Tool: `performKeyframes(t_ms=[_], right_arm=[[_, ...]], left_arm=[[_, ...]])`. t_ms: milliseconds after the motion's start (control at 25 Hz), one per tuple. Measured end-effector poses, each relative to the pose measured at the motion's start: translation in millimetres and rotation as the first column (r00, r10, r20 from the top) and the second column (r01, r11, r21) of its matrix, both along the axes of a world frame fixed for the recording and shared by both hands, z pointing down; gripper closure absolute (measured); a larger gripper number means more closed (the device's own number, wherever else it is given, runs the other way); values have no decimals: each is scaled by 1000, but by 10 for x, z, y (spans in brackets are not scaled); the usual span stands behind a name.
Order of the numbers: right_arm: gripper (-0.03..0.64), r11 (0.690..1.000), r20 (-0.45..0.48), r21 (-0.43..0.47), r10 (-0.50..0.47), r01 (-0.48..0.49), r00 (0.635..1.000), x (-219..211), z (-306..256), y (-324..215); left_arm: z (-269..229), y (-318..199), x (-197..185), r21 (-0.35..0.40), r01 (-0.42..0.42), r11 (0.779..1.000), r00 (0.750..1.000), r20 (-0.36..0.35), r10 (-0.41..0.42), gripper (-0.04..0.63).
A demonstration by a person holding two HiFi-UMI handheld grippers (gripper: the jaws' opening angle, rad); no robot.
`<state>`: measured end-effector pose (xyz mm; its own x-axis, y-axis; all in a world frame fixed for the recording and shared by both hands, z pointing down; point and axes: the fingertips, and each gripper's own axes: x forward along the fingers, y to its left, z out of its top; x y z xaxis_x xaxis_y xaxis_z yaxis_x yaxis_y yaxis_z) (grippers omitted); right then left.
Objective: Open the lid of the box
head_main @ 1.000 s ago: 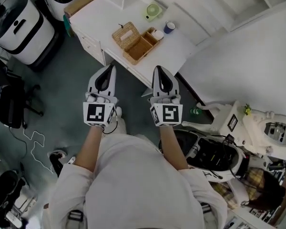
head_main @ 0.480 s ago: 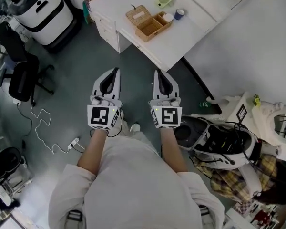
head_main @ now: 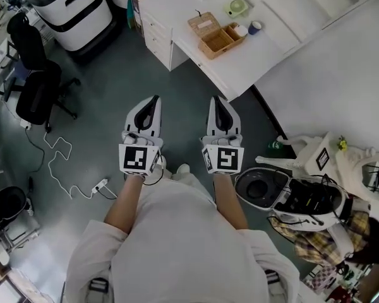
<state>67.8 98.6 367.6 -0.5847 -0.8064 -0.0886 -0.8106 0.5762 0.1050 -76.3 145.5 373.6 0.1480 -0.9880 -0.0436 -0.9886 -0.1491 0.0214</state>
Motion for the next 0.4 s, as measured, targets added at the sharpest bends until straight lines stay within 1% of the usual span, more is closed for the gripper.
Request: performKeyframes(t_ms=[240,400], right_arm=[[620,1000,-13,11,15,-15,1000,-50,-47,-18],[620,1000,-24,8,19,-19,1000,-32,-47,10]], left_arm=[[8,-34,-2,5,-23,1000,999,-26,23,598],[28,-6,26,1,-25,1000,999,-44,25,598]])
